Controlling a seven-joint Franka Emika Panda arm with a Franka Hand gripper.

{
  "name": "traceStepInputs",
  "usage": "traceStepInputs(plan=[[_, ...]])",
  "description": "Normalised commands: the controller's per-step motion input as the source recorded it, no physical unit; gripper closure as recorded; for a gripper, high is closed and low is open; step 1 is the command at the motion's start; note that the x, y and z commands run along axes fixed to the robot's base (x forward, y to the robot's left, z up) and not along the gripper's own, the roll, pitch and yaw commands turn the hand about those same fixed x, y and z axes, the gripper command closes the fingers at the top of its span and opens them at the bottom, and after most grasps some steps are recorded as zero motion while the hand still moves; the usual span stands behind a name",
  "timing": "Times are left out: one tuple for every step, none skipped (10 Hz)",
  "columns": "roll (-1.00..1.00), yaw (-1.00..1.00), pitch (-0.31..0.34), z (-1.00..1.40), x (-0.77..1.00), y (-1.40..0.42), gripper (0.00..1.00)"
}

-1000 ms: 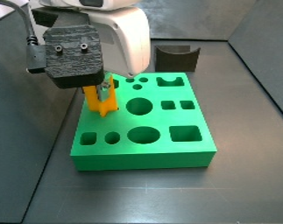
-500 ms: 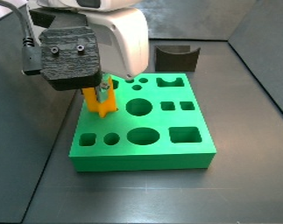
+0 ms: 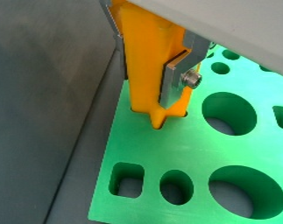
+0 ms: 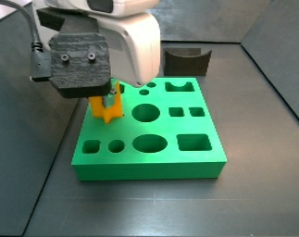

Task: Pick up the star object. Move up. Move to above the board. Insert the star object.
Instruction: Insert the star object.

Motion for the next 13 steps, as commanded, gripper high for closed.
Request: traceStepInputs(plan=[[0.0,-0.34,0.5,-0.03,0.08,0.08,1.0],[-0.06,-0.01,0.019,0.0,0.03,0.0,1.0],[0.0,0.0,0.0,0.0,0.0,0.03,1.0],[-0.27,0.0,0.314,-0.31,0.03,0.0,1.0],[-0.41,-0.13,0.311,-0.06,0.0,0.0,1.0],[-0.34,-0.19,0.136,-0.35,0.11,0.09,1.0],[-0.17,-0.03,0.0,-0.21,0.0,0.06,1.0],[-0.06,0.0,-0.024,-0.15,0.0,0.01,1.0],[-0.1,-0.04,-0.094,-0.11,0.0,0.02,1.0],[-0.25,-0.14,-0.397,-0.28,-0.09,0.05,1.0],[-0.29,-0.12,-0.479,-0.13,-0.05,0.07,1.0],[-0.23,-0.04,-0.5,-0.09,0.0,0.13,1.0],[-0.04,0.0,-0.367,-0.32,0.0,0.0,1.0]])
